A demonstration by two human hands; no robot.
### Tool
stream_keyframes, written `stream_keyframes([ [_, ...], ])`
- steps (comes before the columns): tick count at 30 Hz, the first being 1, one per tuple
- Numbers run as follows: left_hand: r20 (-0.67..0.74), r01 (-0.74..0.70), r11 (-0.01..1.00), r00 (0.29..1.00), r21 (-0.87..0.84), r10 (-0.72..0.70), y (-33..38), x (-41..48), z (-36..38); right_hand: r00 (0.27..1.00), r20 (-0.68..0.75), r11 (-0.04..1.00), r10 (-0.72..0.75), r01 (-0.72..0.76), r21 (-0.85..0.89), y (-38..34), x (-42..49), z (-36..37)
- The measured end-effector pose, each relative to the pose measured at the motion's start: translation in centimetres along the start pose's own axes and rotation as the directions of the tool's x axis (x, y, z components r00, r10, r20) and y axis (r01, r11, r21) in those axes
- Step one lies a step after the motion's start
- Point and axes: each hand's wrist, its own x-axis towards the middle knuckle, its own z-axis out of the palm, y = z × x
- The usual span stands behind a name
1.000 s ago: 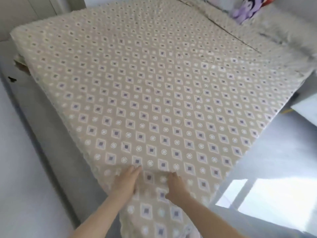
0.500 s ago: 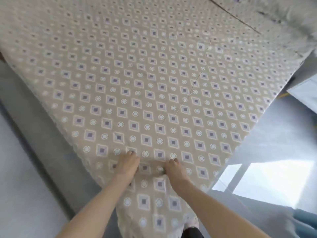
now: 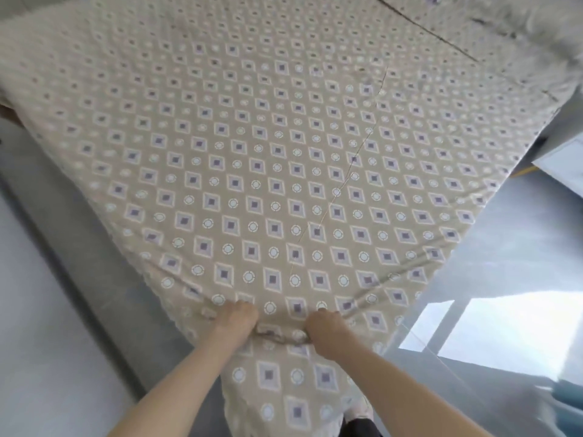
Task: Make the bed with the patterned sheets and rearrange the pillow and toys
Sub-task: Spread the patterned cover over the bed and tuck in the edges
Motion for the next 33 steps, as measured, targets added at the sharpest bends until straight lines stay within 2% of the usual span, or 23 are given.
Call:
stream_keyframes([
  [6,0.084,-0.036,0.999,0.996,-0.011,0.037,-0.4,0.3,0.6,0.996,0.070,0.997,-0.058,0.055,0.046,0.7,-0.1,-0.1],
  [9,0.079,-0.020,1.000,0.997,-0.018,0.021,0.3,0.4,0.8,1.000,0.009,0.998,-0.015,0.014,0.057,0.2,0.0,0.8],
  [13,-0.116,0.014,0.997,0.993,-0.070,-0.023,1.9,-1.1,3.1,0.991,-0.124,0.984,0.044,-0.022,0.176,0.0,-1.2,2.1],
  [15,-0.242,-0.068,0.990,0.970,-0.127,0.035,2.6,-3.2,4.4,0.986,-0.166,0.972,-0.005,0.043,0.230,0.2,-2.4,3.0],
  [17,-0.328,-0.171,0.975,0.937,-0.139,0.117,3.4,-5.1,5.2,0.987,-0.121,0.955,-0.108,0.137,0.262,0.2,-3.9,4.2],
  [20,-0.178,-0.218,0.967,0.965,-0.130,0.193,4.3,-6.7,6.8,0.981,-0.051,0.949,-0.187,0.194,0.250,-0.2,-5.5,6.1],
  [21,-0.190,-0.208,0.973,0.964,-0.104,0.185,4.5,-7.1,7.0,0.983,-0.049,0.954,-0.176,0.182,0.238,-0.4,-5.6,6.6],
  [23,-0.124,-0.180,0.983,0.977,-0.044,0.174,4.7,-7.3,7.1,0.985,-0.067,0.972,-0.160,0.169,0.165,-0.9,-5.4,7.2],
  [25,-0.160,-0.148,0.988,0.977,-0.034,0.140,5.1,-7.3,6.6,0.986,-0.041,0.981,-0.161,0.164,0.106,-1.5,-5.1,7.5],
  [26,-0.095,-0.135,0.990,0.987,-0.039,0.131,5.3,-6.9,6.6,0.986,-0.027,0.982,-0.166,0.168,0.085,-1.7,-5.0,7.7],
  [29,-0.058,-0.187,0.982,0.980,0.037,0.189,5.6,-5.6,8.2,0.981,0.023,0.981,-0.191,0.190,0.038,-2.0,-4.6,8.4],
  [31,-0.037,-0.183,0.982,0.982,0.056,0.185,5.7,-5.0,8.8,0.980,-0.032,0.979,-0.198,0.199,0.034,-2.2,-4.5,8.5],
  [33,0.071,-0.151,0.988,0.986,-0.015,0.151,5.8,-4.9,8.7,0.976,-0.080,0.977,-0.201,0.206,0.057,-2.3,-4.7,8.7],
])
